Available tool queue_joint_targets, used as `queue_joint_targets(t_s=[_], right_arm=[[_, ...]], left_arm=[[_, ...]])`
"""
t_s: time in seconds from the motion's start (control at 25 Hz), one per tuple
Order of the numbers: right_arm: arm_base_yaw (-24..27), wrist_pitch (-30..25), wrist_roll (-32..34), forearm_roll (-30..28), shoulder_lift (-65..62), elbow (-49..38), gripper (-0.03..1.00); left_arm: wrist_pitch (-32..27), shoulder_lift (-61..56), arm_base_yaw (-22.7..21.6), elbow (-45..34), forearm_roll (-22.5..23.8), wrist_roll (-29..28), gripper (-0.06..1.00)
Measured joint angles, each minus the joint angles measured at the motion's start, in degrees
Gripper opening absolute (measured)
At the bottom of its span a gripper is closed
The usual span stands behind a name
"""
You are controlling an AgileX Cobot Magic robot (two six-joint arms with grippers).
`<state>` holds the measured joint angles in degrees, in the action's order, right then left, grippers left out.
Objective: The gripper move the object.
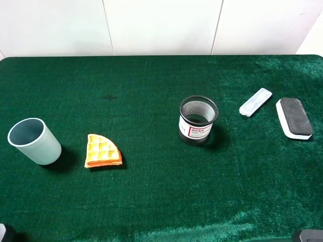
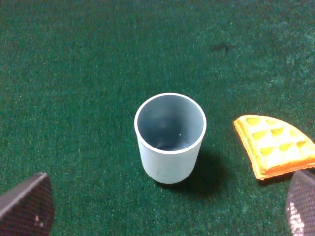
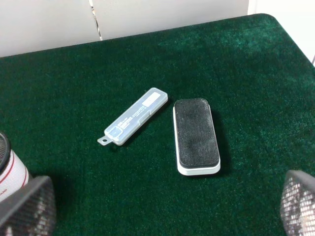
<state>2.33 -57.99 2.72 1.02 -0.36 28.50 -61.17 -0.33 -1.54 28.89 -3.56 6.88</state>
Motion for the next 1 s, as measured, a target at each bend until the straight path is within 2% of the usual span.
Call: queue_joint_targets(t_s=[0.64,1.0], right_arm=[[0.0,-0.1,-0.1,0.3,0.0,0.0,0.70],[0.0,-0.1,-2.0,3.2,4.8,3.4,0.70]], left_arm=[[0.0,0.0,0.0,0.0,0.0,0.0,0.95],[0.0,0.0,0.0,0.0,0.0,0.1,0.95]])
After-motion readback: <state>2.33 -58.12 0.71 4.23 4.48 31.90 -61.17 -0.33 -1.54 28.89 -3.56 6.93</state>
